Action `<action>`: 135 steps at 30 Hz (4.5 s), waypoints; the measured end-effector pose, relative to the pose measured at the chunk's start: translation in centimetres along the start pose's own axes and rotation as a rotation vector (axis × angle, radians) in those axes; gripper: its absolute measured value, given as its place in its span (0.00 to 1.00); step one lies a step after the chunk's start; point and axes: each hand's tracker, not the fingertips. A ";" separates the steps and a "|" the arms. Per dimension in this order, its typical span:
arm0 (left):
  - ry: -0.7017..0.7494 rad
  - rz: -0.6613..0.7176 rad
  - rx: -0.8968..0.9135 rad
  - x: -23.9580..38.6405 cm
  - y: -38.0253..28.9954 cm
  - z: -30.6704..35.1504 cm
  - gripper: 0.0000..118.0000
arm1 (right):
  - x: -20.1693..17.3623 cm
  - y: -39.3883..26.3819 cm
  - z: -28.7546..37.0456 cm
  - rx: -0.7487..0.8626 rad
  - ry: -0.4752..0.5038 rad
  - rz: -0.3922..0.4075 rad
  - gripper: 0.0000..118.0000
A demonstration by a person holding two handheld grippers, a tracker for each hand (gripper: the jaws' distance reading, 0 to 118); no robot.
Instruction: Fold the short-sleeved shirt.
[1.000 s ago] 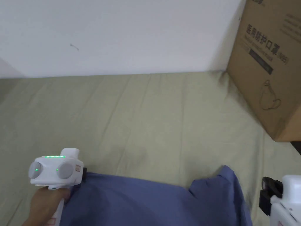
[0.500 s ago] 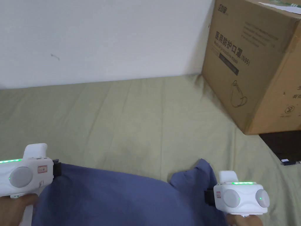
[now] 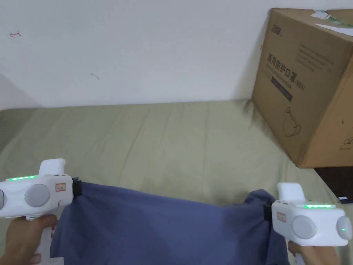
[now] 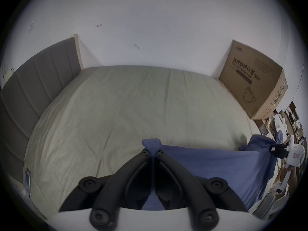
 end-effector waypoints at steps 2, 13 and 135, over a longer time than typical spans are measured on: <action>-0.005 0.022 0.042 -0.6 1.0 2.1 0.01 | -0.2 1.9 2.2 0.058 0.024 0.006 0.03; 0.050 0.045 0.333 -3.2 12.0 13.1 0.01 | -4.8 16.7 11.8 0.436 0.134 0.065 0.03; 0.155 0.148 -0.232 -10.3 -25.8 12.6 0.90 | -7.7 -6.2 20.6 0.518 0.047 0.039 0.00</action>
